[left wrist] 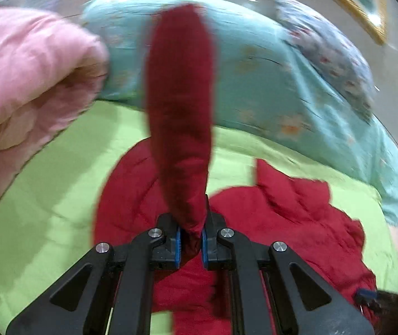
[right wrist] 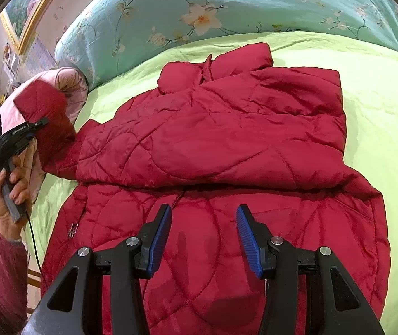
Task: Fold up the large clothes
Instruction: 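Fold the held sleeve over the jacket body and open the left tool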
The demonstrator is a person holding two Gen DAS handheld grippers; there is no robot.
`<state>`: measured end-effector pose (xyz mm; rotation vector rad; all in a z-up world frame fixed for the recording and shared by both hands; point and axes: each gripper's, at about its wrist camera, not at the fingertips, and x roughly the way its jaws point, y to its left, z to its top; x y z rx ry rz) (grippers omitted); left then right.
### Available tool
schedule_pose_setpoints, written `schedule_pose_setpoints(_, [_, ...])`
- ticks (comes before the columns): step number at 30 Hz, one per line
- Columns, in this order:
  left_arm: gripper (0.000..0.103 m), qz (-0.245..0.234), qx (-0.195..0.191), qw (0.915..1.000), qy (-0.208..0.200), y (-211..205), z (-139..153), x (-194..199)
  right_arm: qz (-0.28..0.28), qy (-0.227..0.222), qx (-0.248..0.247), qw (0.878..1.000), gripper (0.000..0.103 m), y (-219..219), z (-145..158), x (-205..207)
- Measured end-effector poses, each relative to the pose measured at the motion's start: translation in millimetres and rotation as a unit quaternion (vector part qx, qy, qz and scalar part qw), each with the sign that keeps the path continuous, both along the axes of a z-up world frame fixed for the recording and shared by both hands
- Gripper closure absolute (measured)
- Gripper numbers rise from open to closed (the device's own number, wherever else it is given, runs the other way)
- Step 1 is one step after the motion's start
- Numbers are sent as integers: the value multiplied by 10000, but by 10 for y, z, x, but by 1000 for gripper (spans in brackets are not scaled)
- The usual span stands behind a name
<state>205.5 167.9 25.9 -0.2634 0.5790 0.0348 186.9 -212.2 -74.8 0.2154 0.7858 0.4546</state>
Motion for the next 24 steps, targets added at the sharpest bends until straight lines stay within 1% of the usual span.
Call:
schedule_pose_setpoints(3, [96,-474,157,9987,-21,-359,18,-1,-72,45,128,9999,53,-56,-11,15])
schedule_pose_setpoints(6, [96,-855,376,9956,-29,-718,-2,-1,-125,82,302,9994,51,-111,-13,33])
schedule_pose_setpoints(12, [96,-1479,727,9862,136,-1336,-202,-3,-161,118,748,9970,51,-214,35,103])
schedule_pose_setpoints(16, [96,-1723,757,9816,337,-1622,-370,41,-176,174,1139,9932,51,-283,75,196])
schedule_pose_setpoints(21, [96,-1841,781,9784,531,-1868,-545,55,-203,241,1668,9855,51,-354,82,295])
schedule_pose_setpoints(23, [96,-1857,778,9778,578,-1933,-601,50,-228,298,1923,9806,50,-387,67,358])
schedule_pose_setpoints(24, [96,-1866,772,9776,602,-1964,-623,55,-250,332,2028,9783,47,-403,59,391])
